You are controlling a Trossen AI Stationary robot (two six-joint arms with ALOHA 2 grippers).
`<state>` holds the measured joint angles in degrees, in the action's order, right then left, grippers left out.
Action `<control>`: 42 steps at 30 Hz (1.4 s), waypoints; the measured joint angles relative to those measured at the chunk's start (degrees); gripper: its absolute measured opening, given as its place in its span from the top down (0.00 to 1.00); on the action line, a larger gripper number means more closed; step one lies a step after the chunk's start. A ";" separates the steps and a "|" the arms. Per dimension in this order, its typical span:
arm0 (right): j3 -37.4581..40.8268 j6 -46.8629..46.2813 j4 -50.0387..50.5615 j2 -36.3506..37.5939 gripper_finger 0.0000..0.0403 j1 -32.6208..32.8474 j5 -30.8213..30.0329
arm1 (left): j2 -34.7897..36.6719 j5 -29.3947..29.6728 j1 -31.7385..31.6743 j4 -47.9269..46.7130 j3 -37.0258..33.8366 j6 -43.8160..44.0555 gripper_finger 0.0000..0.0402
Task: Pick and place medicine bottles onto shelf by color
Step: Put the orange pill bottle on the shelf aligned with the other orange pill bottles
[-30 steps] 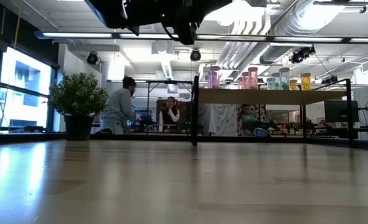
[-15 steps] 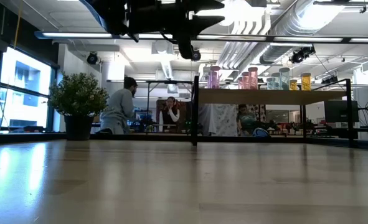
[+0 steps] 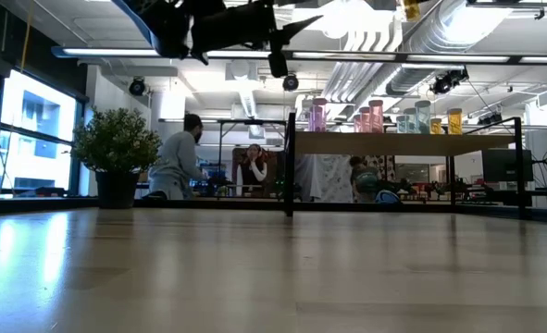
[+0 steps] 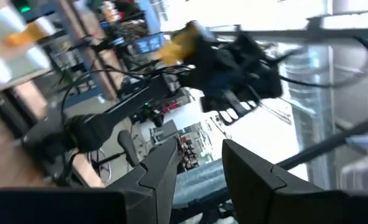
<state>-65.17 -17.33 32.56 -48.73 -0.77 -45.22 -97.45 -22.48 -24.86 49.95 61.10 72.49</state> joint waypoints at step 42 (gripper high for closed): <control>0.42 -39.58 26.99 -2.28 0.77 0.06 -5.11 | -0.04 -21.74 -7.00 2.03 1.50 -22.12 0.71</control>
<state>-64.75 -56.91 59.55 -51.01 -0.71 -50.33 -97.49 -44.22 -31.86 51.97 62.60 50.37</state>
